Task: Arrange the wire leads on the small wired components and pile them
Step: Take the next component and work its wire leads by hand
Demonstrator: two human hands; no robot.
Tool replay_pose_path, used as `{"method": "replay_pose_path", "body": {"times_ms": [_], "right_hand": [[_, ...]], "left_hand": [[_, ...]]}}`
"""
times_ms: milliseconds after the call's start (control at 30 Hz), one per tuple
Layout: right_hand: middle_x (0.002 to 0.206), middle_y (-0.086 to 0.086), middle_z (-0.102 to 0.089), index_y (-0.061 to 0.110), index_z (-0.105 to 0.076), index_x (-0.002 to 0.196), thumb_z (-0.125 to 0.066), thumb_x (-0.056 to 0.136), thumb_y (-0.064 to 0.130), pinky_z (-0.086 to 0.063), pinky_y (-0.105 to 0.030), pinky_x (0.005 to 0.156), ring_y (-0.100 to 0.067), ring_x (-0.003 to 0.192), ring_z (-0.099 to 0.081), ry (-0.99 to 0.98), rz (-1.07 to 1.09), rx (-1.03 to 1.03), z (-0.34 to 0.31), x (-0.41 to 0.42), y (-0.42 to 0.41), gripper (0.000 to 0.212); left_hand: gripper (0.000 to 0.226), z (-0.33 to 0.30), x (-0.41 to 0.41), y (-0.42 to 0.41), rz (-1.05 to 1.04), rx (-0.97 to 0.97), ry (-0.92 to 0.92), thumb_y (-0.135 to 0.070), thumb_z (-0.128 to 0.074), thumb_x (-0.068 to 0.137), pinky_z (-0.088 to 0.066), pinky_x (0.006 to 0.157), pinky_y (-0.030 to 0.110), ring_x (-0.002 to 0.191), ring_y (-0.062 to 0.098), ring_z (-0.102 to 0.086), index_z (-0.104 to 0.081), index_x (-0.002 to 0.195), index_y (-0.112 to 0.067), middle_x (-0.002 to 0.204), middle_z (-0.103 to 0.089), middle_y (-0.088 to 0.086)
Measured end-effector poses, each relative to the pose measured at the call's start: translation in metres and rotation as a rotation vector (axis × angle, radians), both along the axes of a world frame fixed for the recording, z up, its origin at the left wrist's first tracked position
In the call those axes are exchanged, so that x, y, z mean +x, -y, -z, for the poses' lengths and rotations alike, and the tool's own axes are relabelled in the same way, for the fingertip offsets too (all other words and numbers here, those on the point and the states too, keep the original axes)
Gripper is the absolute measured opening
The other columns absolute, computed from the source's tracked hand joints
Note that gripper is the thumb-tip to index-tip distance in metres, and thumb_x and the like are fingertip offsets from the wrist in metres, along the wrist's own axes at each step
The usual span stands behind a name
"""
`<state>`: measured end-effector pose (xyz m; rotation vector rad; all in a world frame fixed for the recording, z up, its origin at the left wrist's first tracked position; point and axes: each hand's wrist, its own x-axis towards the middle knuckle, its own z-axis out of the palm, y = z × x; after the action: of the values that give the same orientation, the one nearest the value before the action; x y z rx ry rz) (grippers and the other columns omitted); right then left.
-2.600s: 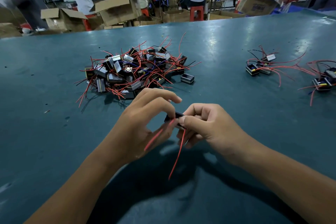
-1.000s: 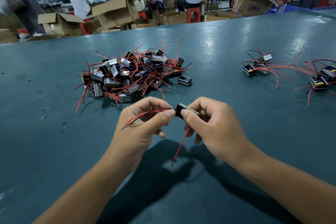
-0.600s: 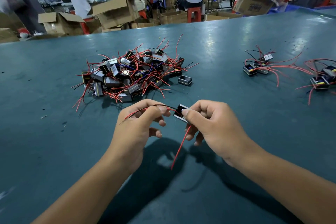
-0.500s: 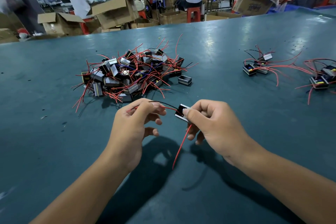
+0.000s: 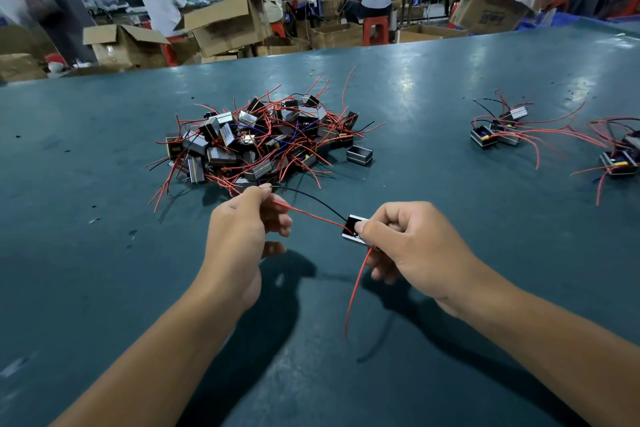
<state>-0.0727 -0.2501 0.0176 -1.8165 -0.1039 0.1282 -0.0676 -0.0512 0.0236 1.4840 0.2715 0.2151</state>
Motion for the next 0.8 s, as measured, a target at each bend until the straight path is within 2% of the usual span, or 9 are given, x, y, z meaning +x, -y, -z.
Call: {"method": "replay_pose_path", "body": {"times_ms": [100,167,300,367,500,567,633,733,800], "right_hand": [[0.056,-0.004,-0.067,0.011,-0.059,0.068,-0.066,0.089,0.023,-0.044,-0.025,0.043,-0.018,0.046,-0.062,-0.067,-0.031,-0.049,0.002,0.002,0.001,0.025],[0.056,-0.003,-0.066,0.013,-0.058,0.067,-0.066,0.089,0.025,-0.043,-0.023,0.042,-0.017,0.045,-0.061,-0.102,-0.038,-0.066,0.003,0.003,0.002,0.027],[0.054,-0.002,-0.064,0.016,-0.057,0.061,-0.067,0.087,0.029,-0.042,-0.023,0.042,-0.017,0.044,-0.059,-0.099,-0.042,-0.1,0.005,0.005,0.003,0.03],[0.053,-0.002,-0.064,0.016,-0.057,0.061,-0.067,0.086,0.029,-0.042,-0.025,0.043,-0.018,0.044,-0.059,-0.082,-0.057,-0.102,0.005,0.006,0.004,0.03],[0.054,-0.004,-0.064,0.012,-0.06,0.066,-0.066,0.087,0.023,-0.044,-0.027,0.045,-0.019,0.046,-0.059,-0.005,-0.115,-0.104,0.004,0.006,0.004,0.025],[0.055,-0.005,-0.064,0.007,-0.061,0.071,-0.066,0.09,0.02,-0.045,-0.027,0.045,-0.019,0.046,-0.059,0.023,-0.146,-0.074,0.004,0.006,0.005,0.024],[0.057,-0.006,-0.064,0.002,-0.062,0.078,-0.065,0.093,0.017,-0.047,-0.025,0.045,-0.019,0.048,-0.06,0.015,-0.204,-0.01,0.003,0.007,0.007,0.022],[0.066,-0.009,-0.066,-0.001,-0.066,0.089,-0.064,0.094,0.017,-0.05,-0.025,0.048,-0.02,0.057,-0.063,-0.084,-0.34,0.059,0.001,0.008,0.011,0.02],[0.071,-0.009,-0.068,-0.001,-0.068,0.094,-0.062,0.095,0.018,-0.053,-0.026,0.054,-0.024,0.063,-0.063,-0.158,-0.408,0.083,0.002,0.009,0.012,0.02]], "left_hand": [[0.041,0.007,0.006,-0.006,-0.029,0.032,-0.044,-0.026,-0.051,0.098,-0.042,0.045,0.025,0.052,0.011,-0.057,-0.064,0.06,-0.022,0.06,-0.062,0.0],[0.032,0.011,0.01,-0.01,-0.035,0.174,0.003,-0.022,-0.052,0.098,-0.042,0.05,0.025,0.055,0.008,-0.056,-0.065,0.068,-0.021,0.064,-0.065,-0.003],[0.023,0.001,0.01,-0.018,-0.071,0.474,0.38,-0.031,-0.051,0.098,-0.045,0.067,0.026,0.072,0.009,-0.058,-0.066,0.084,-0.021,0.08,-0.07,-0.004],[0.023,-0.005,0.007,-0.024,0.04,0.681,0.531,-0.043,-0.051,0.096,-0.046,0.078,0.029,0.084,0.009,-0.062,-0.067,0.094,-0.026,0.087,-0.07,-0.009],[0.036,-0.008,0.0,-0.024,0.314,1.159,0.544,-0.062,-0.05,0.091,-0.038,0.094,0.038,0.094,-0.002,-0.059,-0.071,0.103,-0.035,0.091,-0.067,-0.024],[0.035,-0.005,0.0,-0.024,0.423,1.154,0.513,-0.062,-0.058,0.09,-0.04,0.09,0.035,0.083,0.003,-0.061,-0.073,0.09,-0.031,0.079,-0.068,-0.017],[0.034,-0.005,0.001,-0.025,0.531,1.012,0.424,-0.06,-0.061,0.09,-0.047,0.078,0.03,0.073,0.009,-0.062,-0.071,0.081,-0.028,0.071,-0.067,-0.01],[0.034,-0.004,0.003,-0.029,0.624,0.907,0.332,-0.056,-0.057,0.09,-0.045,0.067,0.021,0.068,0.005,-0.057,-0.065,0.079,-0.026,0.073,-0.065,-0.008],[0.03,-0.002,0.003,-0.027,0.674,0.867,0.307,-0.051,-0.057,0.095,-0.045,0.068,0.028,0.068,0.007,-0.054,-0.063,0.081,-0.025,0.074,-0.063,-0.007]]}}
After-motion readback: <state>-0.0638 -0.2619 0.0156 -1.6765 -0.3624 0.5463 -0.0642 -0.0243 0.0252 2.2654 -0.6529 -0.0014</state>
